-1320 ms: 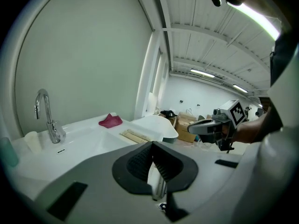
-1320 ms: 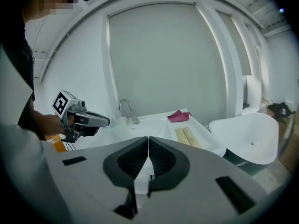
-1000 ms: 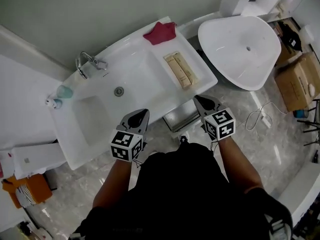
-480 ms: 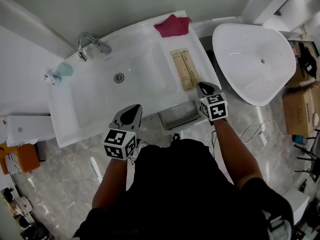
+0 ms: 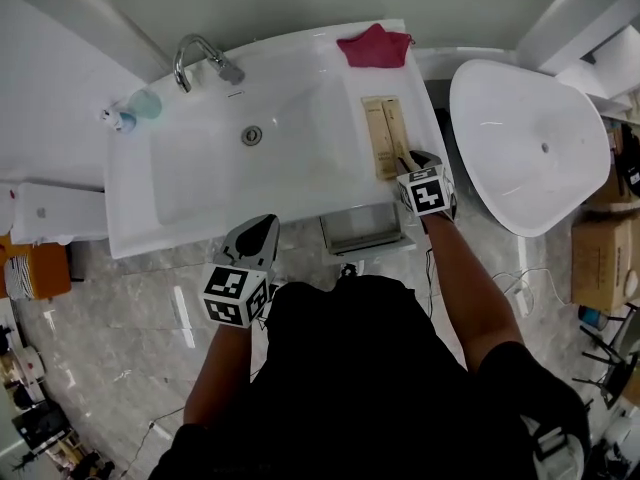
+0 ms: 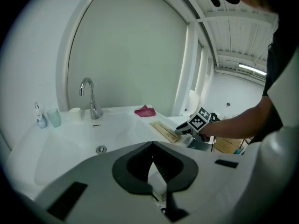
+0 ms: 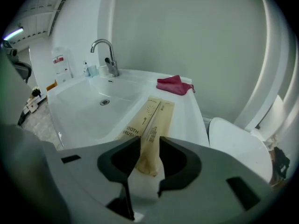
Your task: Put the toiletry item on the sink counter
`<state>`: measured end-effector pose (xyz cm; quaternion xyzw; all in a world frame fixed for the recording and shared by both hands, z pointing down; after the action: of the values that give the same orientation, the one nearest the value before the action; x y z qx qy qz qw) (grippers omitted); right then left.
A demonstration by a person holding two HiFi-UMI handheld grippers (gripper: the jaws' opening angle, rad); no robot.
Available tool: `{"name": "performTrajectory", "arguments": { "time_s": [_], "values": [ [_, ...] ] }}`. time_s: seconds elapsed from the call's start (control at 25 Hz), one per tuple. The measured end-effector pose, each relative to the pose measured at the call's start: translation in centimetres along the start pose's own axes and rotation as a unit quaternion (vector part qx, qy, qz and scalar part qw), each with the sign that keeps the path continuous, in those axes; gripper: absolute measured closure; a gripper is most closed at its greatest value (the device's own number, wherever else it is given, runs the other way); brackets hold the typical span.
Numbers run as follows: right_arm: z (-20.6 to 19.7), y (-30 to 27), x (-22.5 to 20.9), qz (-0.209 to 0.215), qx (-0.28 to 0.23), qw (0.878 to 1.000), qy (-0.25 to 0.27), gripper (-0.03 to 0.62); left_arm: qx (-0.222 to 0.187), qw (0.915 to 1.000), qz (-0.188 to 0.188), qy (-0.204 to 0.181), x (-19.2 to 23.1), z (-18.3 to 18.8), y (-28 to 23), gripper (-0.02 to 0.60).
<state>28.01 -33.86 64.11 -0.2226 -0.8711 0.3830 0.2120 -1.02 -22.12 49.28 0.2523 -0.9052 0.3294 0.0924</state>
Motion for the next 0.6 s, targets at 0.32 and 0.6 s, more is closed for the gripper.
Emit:
{"name": "performTrajectory", "arguments": {
  "time_s": [0.32,0.6],
  "values": [
    [-0.8,-1.6,-0.5,0.006,0.048,0.999,-0.016,0.461,-0.007,0.9999,0.014,0.007,0.2,-0.7,1.3,0.577],
    [-0.9,-1.7,-1.3,0.009,0.064,0.997,-0.045,0.504,-0.022,0.9997,0.01,0.002,0.4,-0.5,2.6,0.577]
  ]
}}
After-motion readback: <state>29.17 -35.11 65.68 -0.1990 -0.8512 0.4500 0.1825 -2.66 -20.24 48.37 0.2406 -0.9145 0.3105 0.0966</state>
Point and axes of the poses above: the fingertips, and each gripper's own axes: y backward along the fingers, x to its left, z out of its top, the point moved 2 cm from there along y, backward along the fingers, and after that the axes turned 12 degrees about y, right-handed, at the moved point
